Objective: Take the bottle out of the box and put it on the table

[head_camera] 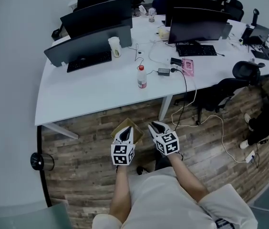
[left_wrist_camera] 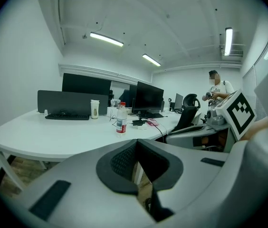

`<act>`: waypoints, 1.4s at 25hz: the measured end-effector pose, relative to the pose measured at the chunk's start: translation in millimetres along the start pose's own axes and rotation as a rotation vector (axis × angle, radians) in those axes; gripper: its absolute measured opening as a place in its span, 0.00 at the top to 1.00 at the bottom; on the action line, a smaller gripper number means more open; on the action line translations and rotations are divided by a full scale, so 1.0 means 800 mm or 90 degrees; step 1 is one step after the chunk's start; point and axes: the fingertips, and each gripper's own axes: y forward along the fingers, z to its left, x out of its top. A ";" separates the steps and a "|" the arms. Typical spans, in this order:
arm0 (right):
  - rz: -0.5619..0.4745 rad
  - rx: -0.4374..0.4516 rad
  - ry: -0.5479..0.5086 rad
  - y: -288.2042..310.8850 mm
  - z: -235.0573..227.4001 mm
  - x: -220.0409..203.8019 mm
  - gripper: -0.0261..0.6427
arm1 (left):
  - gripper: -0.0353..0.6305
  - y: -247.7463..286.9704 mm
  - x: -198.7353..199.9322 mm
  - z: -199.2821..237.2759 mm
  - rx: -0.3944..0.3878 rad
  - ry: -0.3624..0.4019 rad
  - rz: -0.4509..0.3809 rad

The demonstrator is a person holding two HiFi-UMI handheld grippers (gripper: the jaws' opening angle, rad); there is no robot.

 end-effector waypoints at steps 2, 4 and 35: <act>-0.008 -0.006 0.000 0.001 -0.001 0.005 0.85 | 0.92 0.001 0.005 0.002 -0.001 -0.004 -0.005; -0.015 -0.012 0.000 -0.001 -0.005 0.009 0.87 | 0.92 0.002 0.006 0.003 -0.001 -0.010 -0.007; -0.025 -0.031 0.007 -0.016 -0.012 0.001 0.90 | 0.92 0.005 -0.010 -0.014 -0.017 -0.026 0.006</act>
